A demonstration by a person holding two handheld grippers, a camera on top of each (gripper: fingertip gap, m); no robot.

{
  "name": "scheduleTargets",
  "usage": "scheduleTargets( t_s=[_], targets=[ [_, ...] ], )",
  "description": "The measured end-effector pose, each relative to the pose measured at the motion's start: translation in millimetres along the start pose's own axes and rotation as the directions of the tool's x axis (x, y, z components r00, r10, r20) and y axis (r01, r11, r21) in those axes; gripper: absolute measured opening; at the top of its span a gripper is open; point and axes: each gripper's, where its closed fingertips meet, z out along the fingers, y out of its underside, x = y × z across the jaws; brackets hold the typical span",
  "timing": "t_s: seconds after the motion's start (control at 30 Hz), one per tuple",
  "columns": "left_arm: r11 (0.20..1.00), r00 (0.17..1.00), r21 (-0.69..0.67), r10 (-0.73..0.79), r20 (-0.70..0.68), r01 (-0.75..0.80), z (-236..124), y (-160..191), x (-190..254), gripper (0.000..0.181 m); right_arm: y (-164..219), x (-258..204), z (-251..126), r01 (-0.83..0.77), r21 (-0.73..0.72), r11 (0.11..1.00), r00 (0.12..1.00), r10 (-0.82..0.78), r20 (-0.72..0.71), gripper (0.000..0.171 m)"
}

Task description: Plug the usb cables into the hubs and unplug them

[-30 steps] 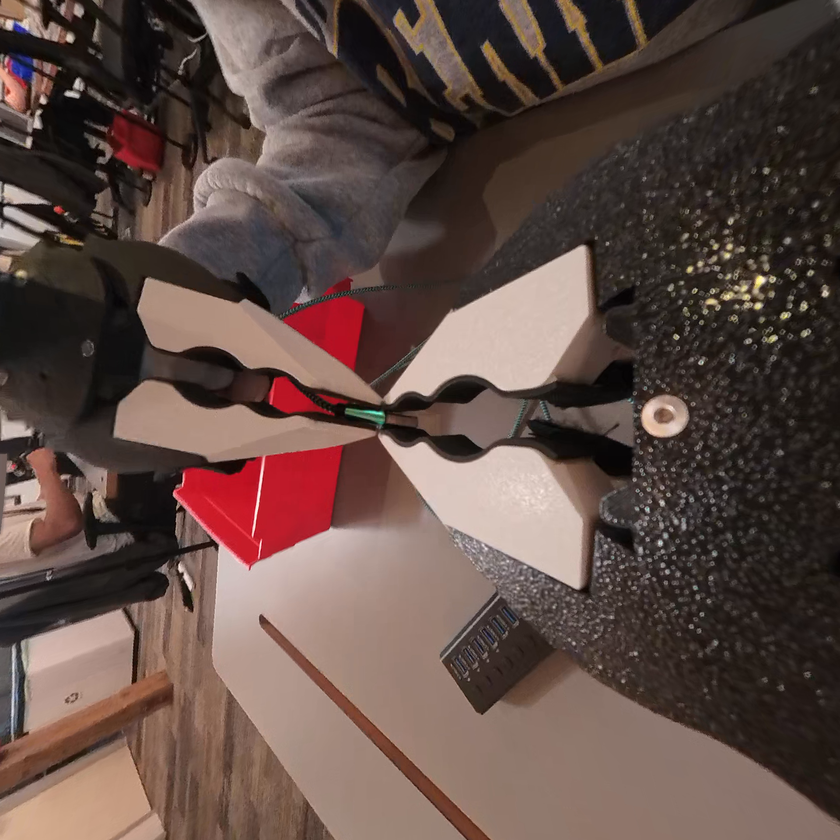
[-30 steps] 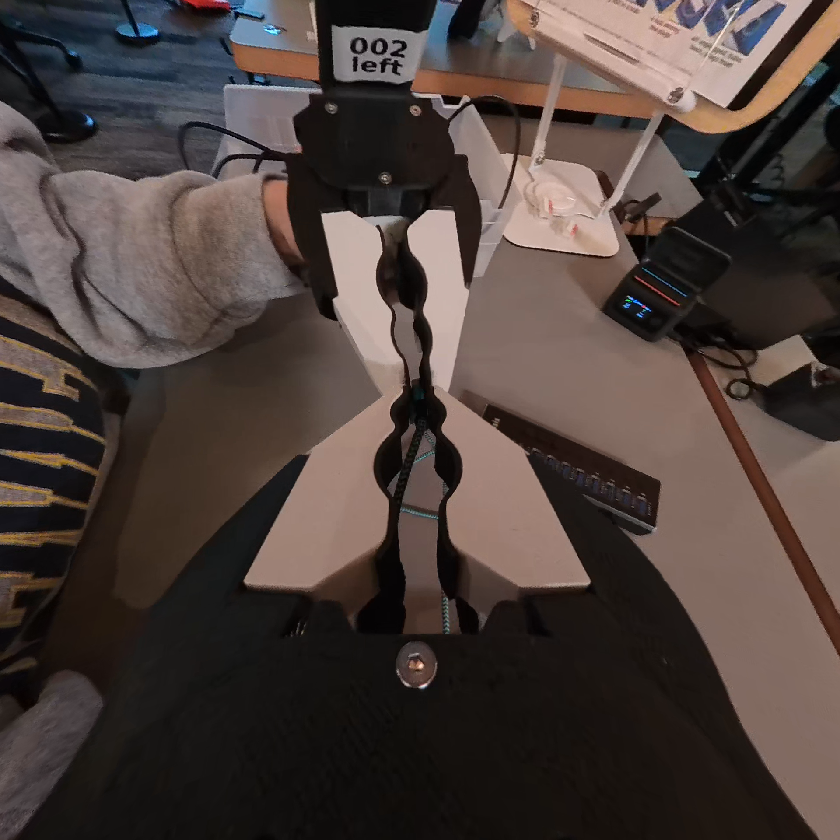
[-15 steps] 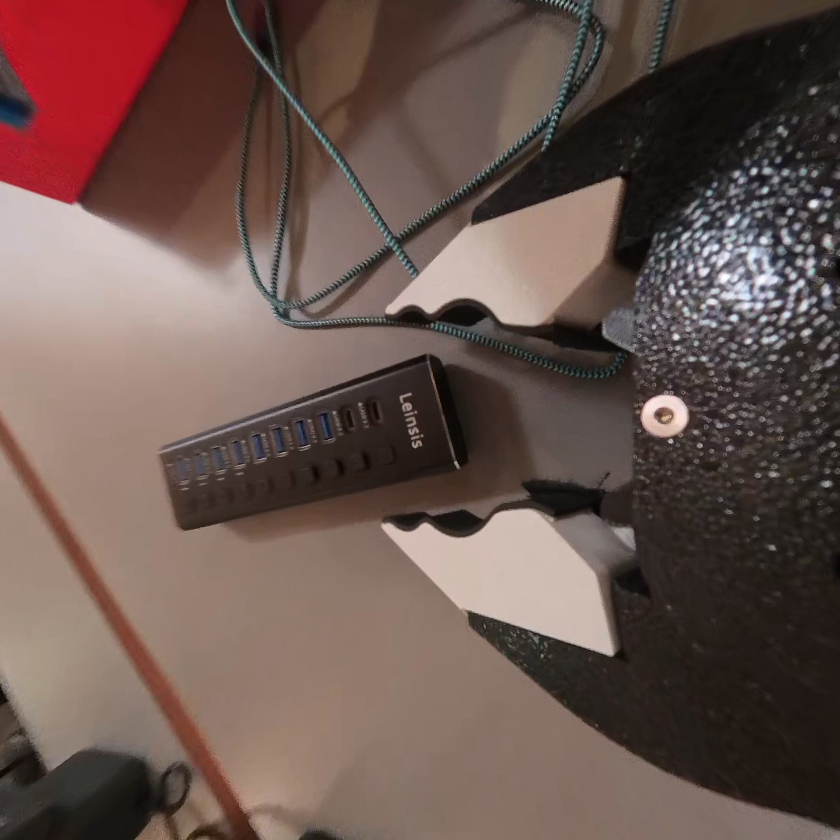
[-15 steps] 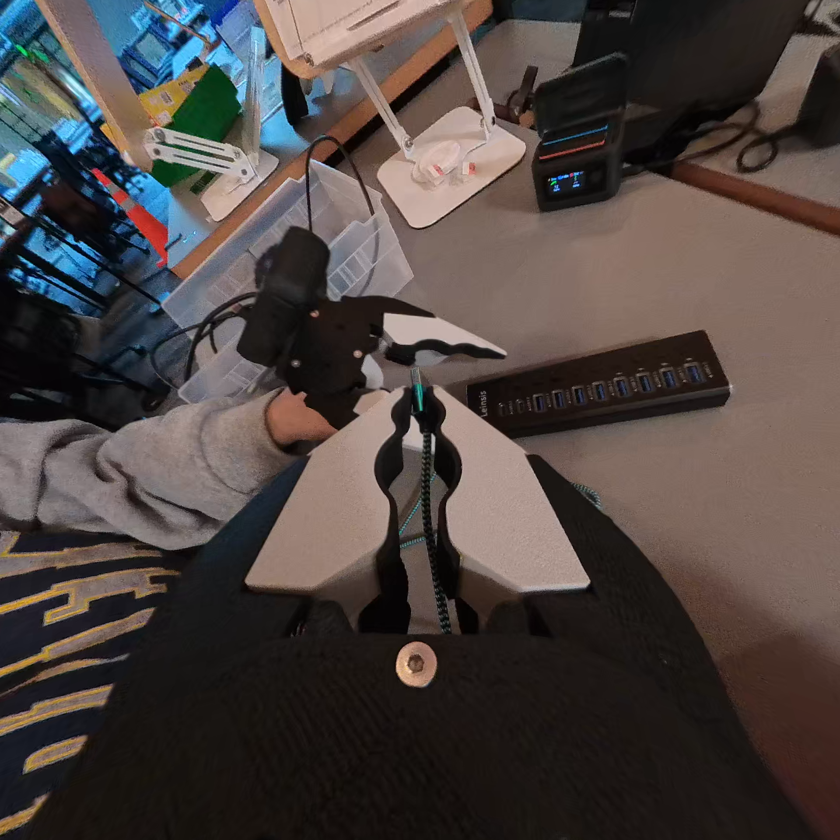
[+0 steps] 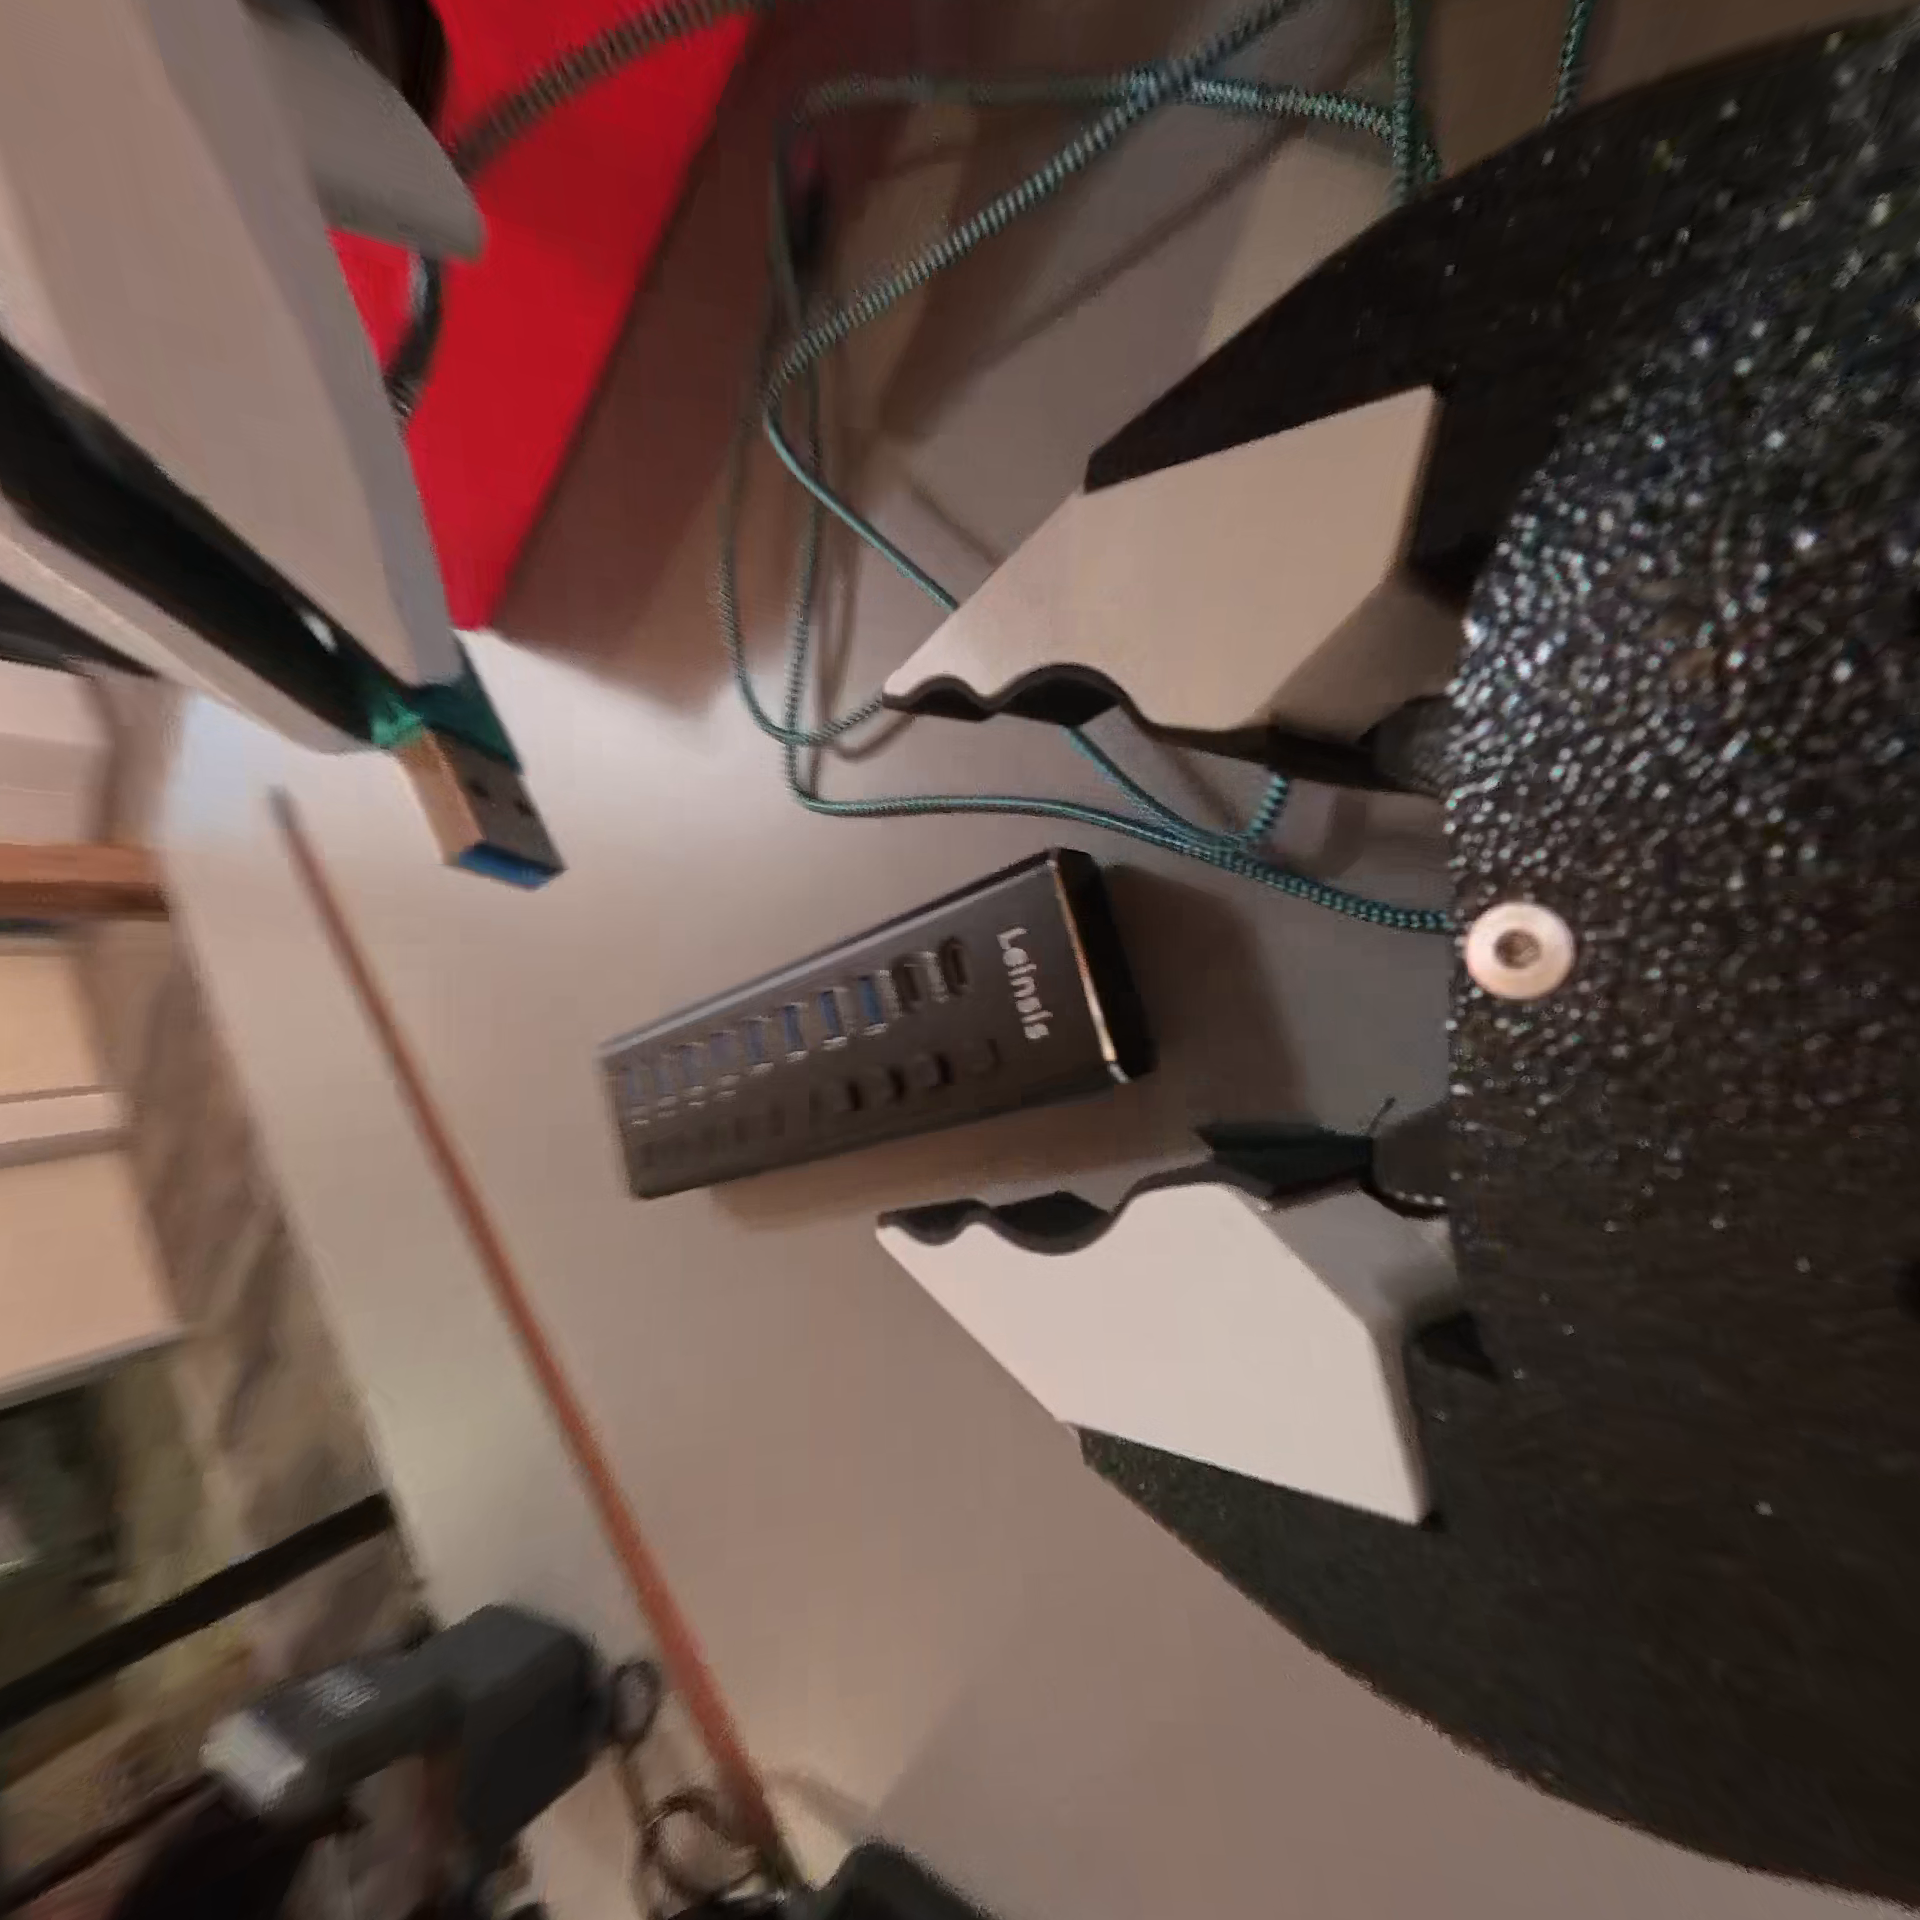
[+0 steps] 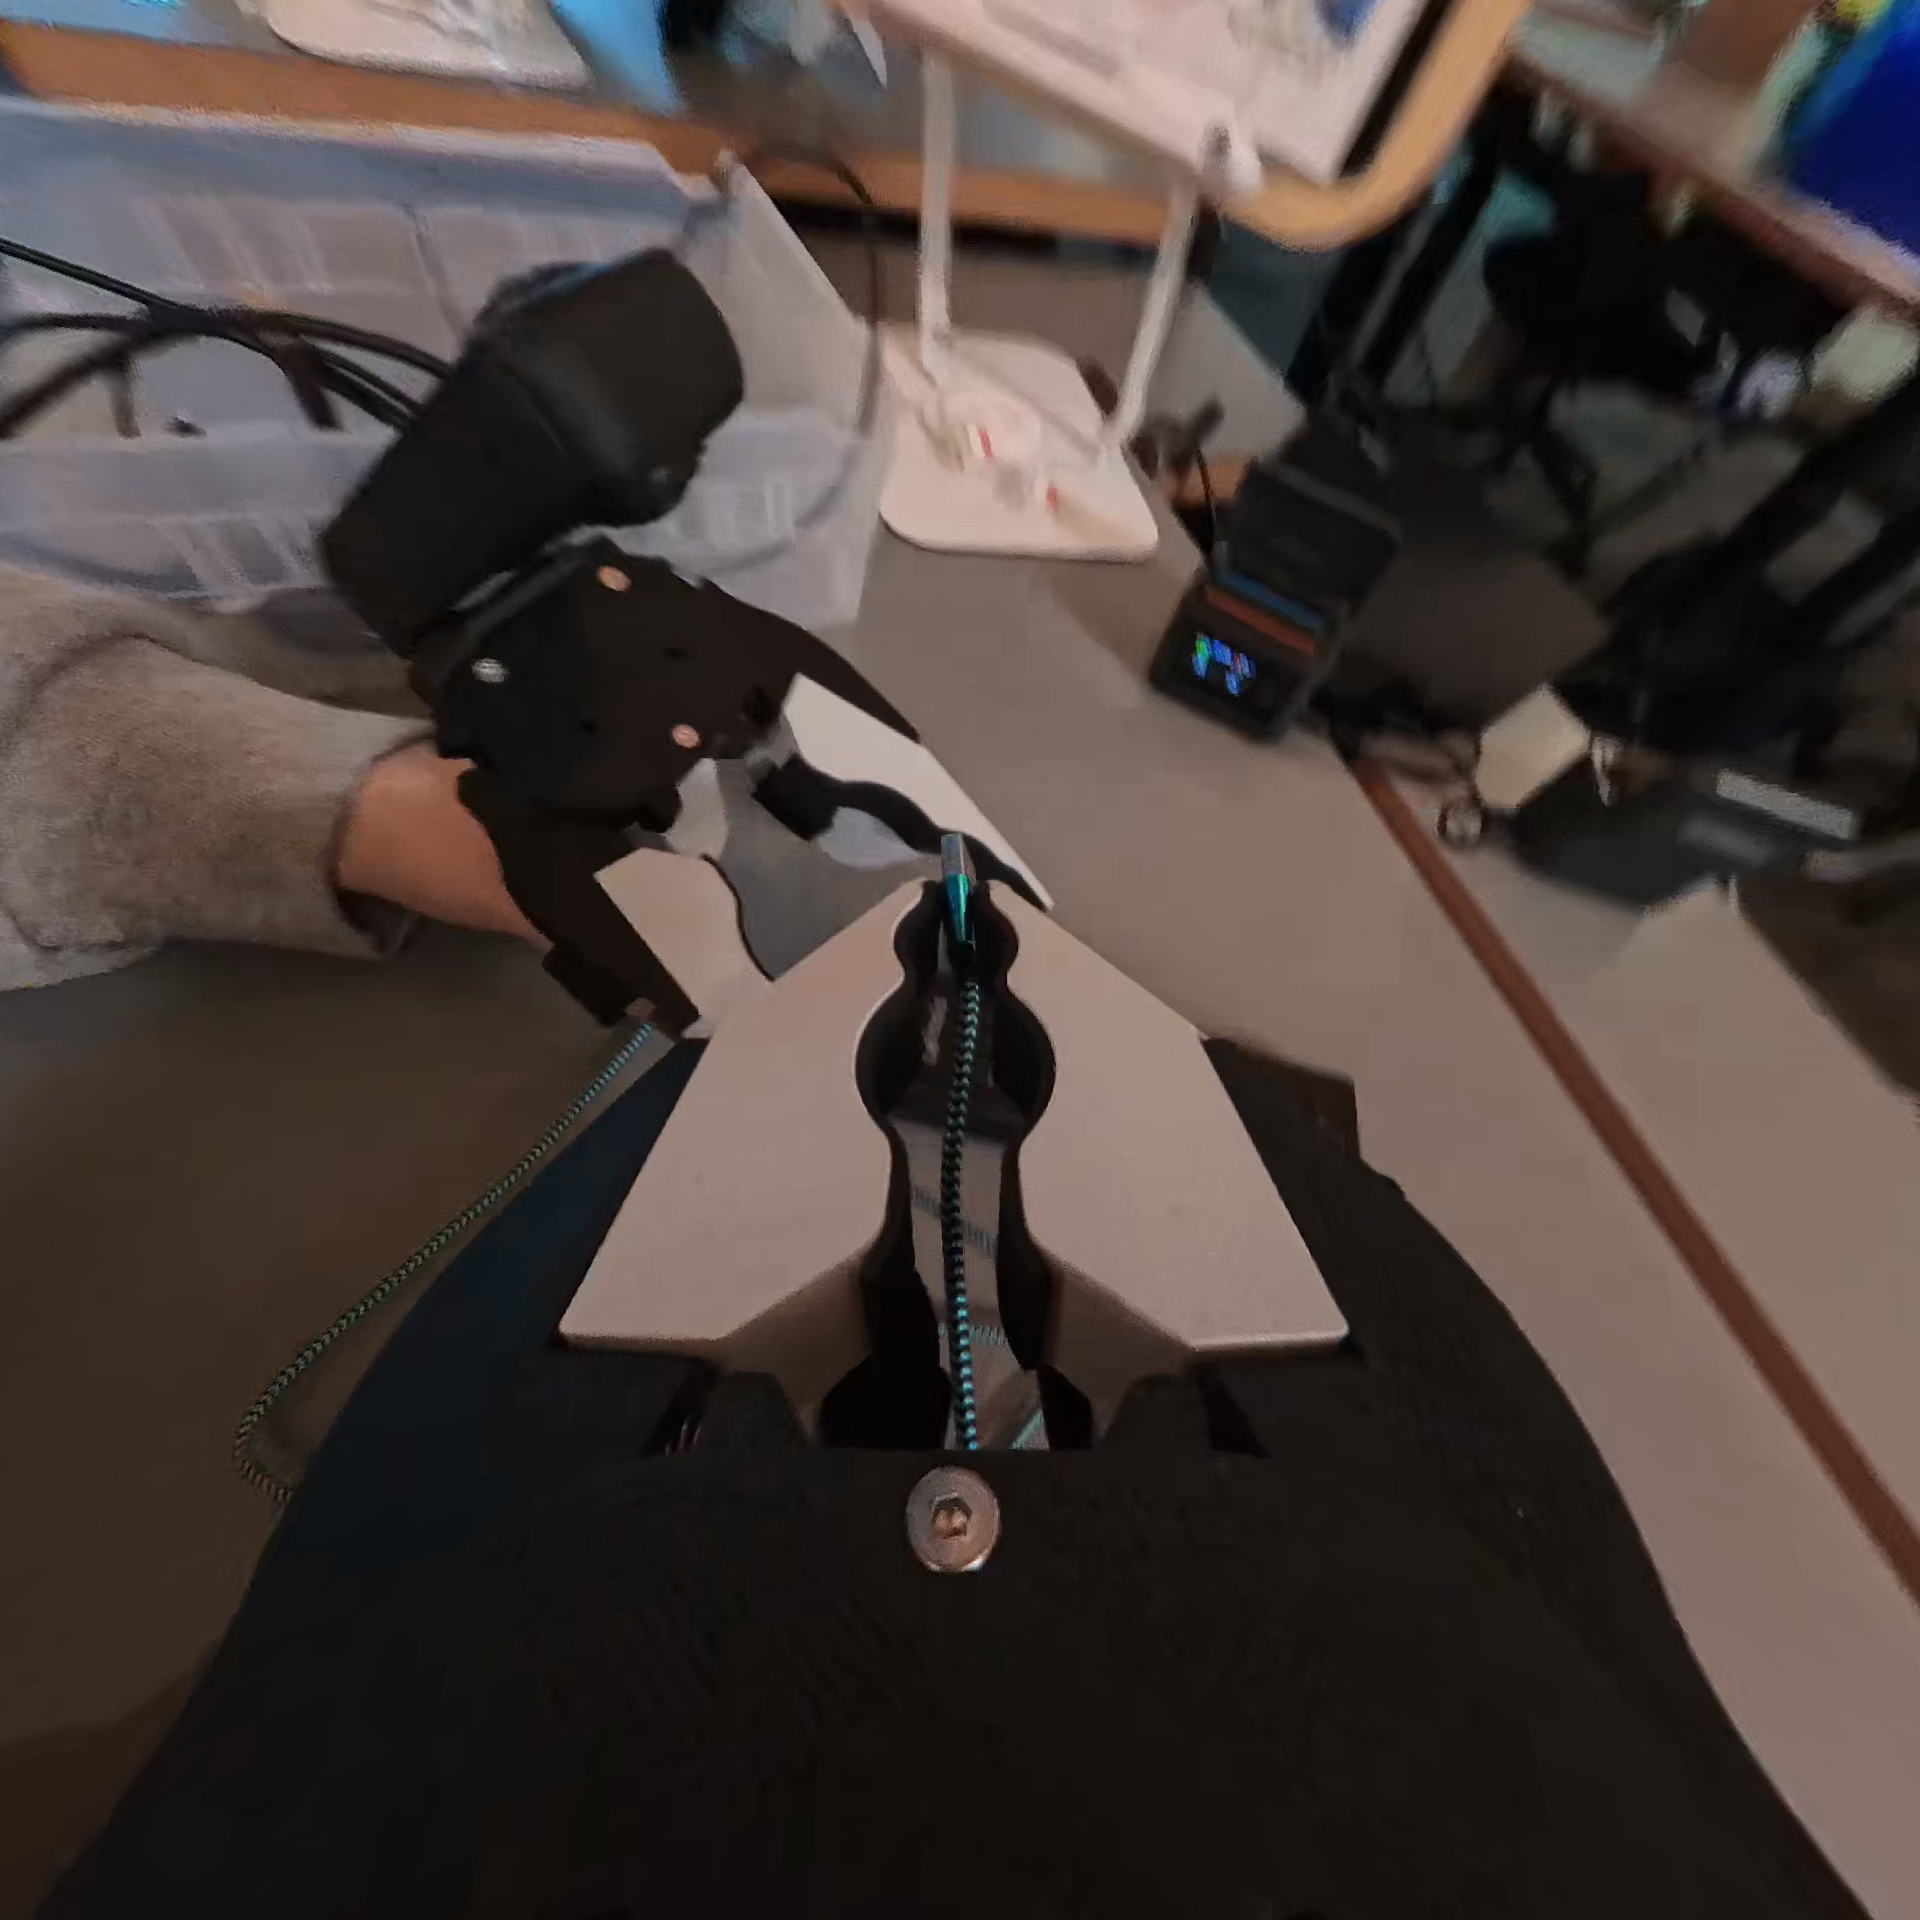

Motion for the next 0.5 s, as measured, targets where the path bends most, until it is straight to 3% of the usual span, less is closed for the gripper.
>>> scheduleTargets(
  t_s=[0.03,0.13,0.27,0.37,0.5],
  targets=[
    [0.999,1.0,0.049,0.007,-0.01,-0.006,-4,-7,1,0.091,-11,-6,-4,0.053,0.069,0.996,0.998,-0.055,0.017,0.004],
    [0.999,1.0,0.048,-0.015,-0.026,0.016,-3,-4,-2,0.092,-55,-40,-35,0.243,0.348,0.905,0.958,-0.279,0.058,0.004],
    [0.996,0.993,0.016,-0.092,-0.069,0.093,2,4,-4,0.094,-92,-66,-82,0.263,0.574,0.775,0.925,-0.372,0.079,0.004],
    [0.991,0.988,0.026,-0.129,-0.088,0.132,1,2,-5,0.094,-104,-73,-101,0.253,0.644,0.722,0.918,-0.389,0.074,0.003],
    [0.986,0.979,-0.032,-0.168,-0.113,0.165,7,10,-4,0.091,-104,-70,-98,0.273,0.614,0.741,0.923,-0.382,0.051,0.004]
  ],
)
